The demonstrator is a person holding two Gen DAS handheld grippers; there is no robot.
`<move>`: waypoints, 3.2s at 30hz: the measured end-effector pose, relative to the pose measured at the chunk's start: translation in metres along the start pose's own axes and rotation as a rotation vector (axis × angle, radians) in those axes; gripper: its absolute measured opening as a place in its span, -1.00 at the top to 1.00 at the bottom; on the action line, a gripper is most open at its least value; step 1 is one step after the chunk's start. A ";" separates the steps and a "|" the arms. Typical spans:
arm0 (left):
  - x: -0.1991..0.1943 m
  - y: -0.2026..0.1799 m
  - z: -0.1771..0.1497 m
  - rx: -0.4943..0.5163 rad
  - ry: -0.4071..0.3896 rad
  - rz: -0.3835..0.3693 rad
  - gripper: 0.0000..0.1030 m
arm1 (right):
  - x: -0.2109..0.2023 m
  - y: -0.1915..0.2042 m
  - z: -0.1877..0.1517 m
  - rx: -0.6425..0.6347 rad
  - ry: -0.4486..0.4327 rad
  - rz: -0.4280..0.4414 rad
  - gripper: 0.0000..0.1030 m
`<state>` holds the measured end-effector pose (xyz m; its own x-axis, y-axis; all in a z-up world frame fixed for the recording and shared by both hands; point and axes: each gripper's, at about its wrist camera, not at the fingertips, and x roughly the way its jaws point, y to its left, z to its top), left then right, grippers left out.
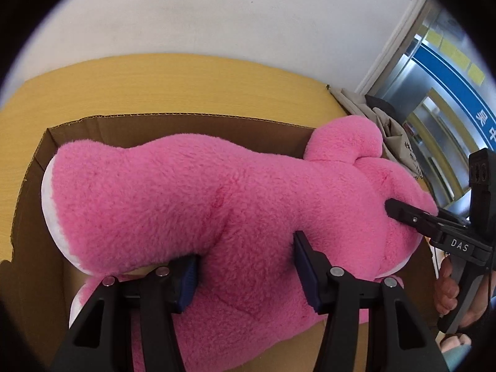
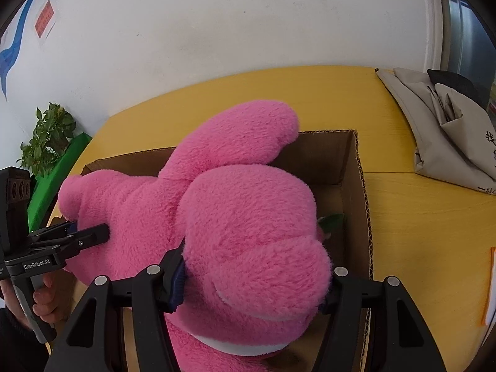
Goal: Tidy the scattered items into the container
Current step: 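Carry the pink bear over the cardboard box and open both grippers, then move both grippers back toward the light-blue plush on the table, then close both grippers on the light-blue plush and lift it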
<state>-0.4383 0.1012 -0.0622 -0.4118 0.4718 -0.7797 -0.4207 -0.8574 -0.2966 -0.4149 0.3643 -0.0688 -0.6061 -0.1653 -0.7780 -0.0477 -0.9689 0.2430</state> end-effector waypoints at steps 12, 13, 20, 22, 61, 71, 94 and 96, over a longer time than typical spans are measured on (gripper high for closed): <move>-0.004 0.013 -0.001 -0.005 0.031 -0.027 -0.16 | -0.004 -0.002 -0.001 0.044 0.074 -0.024 -0.60; -0.008 0.010 0.000 0.002 0.029 -0.023 -0.16 | -0.006 -0.008 -0.001 0.076 0.082 -0.004 -0.72; -0.092 -0.001 -0.020 0.117 -0.121 0.108 -0.13 | -0.066 -0.017 -0.016 0.133 0.005 0.076 -0.82; -0.132 -0.001 -0.036 0.134 -0.176 0.114 -0.16 | -0.101 -0.008 -0.029 0.091 -0.046 0.067 -0.82; -0.298 -0.106 -0.305 0.039 -0.229 0.143 -0.57 | -0.290 0.117 -0.309 -0.032 -0.248 0.052 -1.00; -0.263 -0.106 -0.317 0.028 -0.164 0.100 -0.57 | -0.291 0.117 -0.331 -0.029 -0.215 0.060 -1.00; -0.236 -0.016 -0.330 -0.112 -0.103 0.022 -0.57 | -0.234 0.171 -0.339 -0.063 -0.029 0.055 -1.00; -0.234 -0.004 -0.329 -0.130 -0.096 0.011 -0.57 | -0.228 0.177 -0.338 -0.054 -0.012 0.096 -1.00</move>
<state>-0.0745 -0.0732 -0.0601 -0.4937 0.4745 -0.7288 -0.3099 -0.8790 -0.3624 -0.0164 0.1680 -0.0440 -0.6151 -0.2555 -0.7459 0.0533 -0.9573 0.2840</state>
